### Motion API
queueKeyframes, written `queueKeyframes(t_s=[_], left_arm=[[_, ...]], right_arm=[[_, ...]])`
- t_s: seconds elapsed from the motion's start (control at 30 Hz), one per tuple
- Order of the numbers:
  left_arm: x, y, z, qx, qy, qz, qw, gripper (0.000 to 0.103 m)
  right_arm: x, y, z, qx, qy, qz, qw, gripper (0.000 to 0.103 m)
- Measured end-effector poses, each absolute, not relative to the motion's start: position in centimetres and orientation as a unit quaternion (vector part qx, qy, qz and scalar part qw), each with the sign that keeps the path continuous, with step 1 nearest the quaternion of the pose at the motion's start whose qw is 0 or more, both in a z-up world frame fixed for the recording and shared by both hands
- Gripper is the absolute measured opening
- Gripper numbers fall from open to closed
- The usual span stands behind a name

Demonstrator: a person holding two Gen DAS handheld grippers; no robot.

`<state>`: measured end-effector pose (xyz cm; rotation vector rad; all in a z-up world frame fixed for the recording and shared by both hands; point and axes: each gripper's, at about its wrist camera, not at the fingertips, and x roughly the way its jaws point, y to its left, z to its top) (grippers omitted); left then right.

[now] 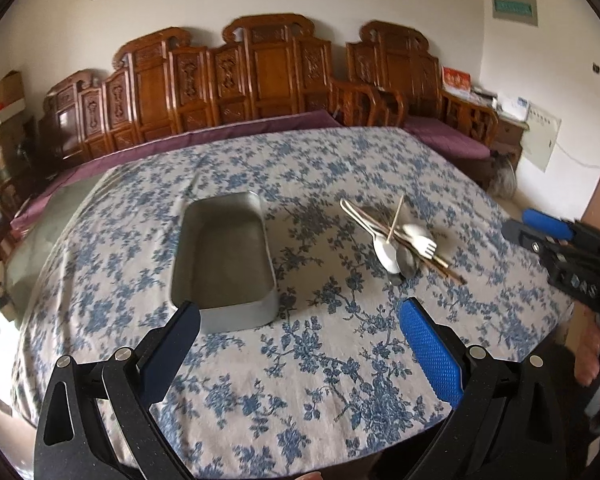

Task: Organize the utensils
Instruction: 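Move the left tool toward the utensil pile and open its fingers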

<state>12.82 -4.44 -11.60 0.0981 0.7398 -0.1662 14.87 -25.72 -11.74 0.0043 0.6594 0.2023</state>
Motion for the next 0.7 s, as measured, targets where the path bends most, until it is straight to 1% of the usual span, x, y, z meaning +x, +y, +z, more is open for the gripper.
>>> queueKeyframes(t_s=[0.1,0.33,0.47,0.53,0.7], left_arm=[[14.1,-5.3,-12.6,0.057,0.372,-0.092,0.922,0.097],[16.9,-7.6,-14.5,0.072,0.396,-0.125,0.907,0.096],[19.0,-9.1,-15.7,0.08,0.404,-0.138,0.901,0.094],[20.1,-9.6,-16.5,0.075,0.414,-0.143,0.896,0.088],[23.1,-11.3,-18.5,0.053,0.438,-0.154,0.884,0.079]], right_arm=[[17.0,-26.4,-13.1,0.003,0.342,0.101,0.934,0.05],[21.6,-27.4,-16.3,0.001,0.377,0.106,0.92,0.049],[23.6,-28.0,-18.3,0.011,0.395,0.103,0.913,0.049],[24.3,-28.0,-18.9,0.013,0.399,0.103,0.911,0.049],[25.5,-28.4,-19.0,0.018,0.397,0.107,0.911,0.049]])
